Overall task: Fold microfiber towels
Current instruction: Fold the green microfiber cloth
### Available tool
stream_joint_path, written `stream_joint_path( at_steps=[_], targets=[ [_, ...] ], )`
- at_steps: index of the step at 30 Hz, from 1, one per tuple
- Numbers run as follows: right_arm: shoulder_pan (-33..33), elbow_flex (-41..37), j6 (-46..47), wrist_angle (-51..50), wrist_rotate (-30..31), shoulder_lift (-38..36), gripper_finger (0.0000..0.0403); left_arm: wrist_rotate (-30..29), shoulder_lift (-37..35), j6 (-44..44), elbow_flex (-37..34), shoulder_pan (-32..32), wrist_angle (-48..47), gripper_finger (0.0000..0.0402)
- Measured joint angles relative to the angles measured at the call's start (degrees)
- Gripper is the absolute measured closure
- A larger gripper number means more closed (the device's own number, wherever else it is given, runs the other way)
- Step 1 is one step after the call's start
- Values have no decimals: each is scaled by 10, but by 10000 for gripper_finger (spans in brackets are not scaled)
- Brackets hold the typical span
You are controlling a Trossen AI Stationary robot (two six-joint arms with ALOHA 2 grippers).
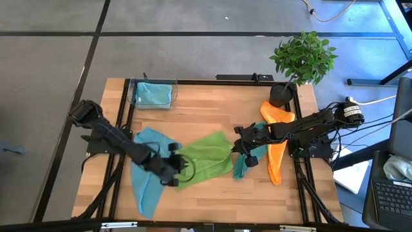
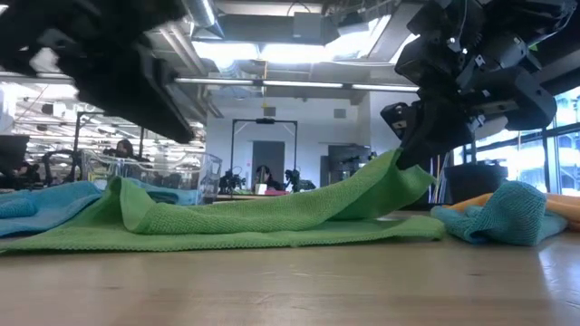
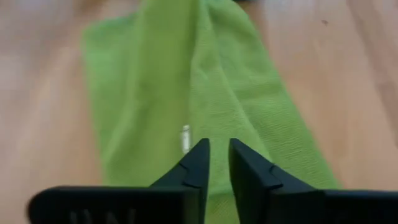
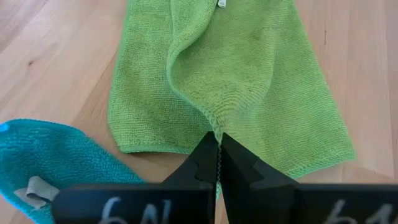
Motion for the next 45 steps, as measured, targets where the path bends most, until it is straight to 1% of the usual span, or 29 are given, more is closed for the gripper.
stream_joint_path(
  at_steps=[6,8,9,12,15,21,30,33,39,45],
  targets=[
    [0,0,-1,0,0,0,391,257,0,7,0,116,4,283],
    [0,0,-1,0,0,0,391,318,0,6,0,149,4,269],
    [0,0,-1,0,0,0,391,333,0,4,0,165,3,263],
    [0,0,-1,0,0,0,391,336,0,4,0,199,-29,253],
    [0,0,-2,0,0,0,391,336,0,15,0,216,-50,250],
    [0,-2,-18,1,0,-1,391,337,2,18,0,212,-6,250],
    [0,-4,-16,0,0,-1,391,322,67,23,11,210,-3,250],
    [0,-4,-16,0,0,-1,391,341,75,27,22,211,-1,250],
    [0,-5,-29,-2,-1,-1,391,395,99,12,23,211,-3,250],
    [0,-5,-32,-7,-1,-1,391,403,102,11,24,207,-1,250]
  ],
)
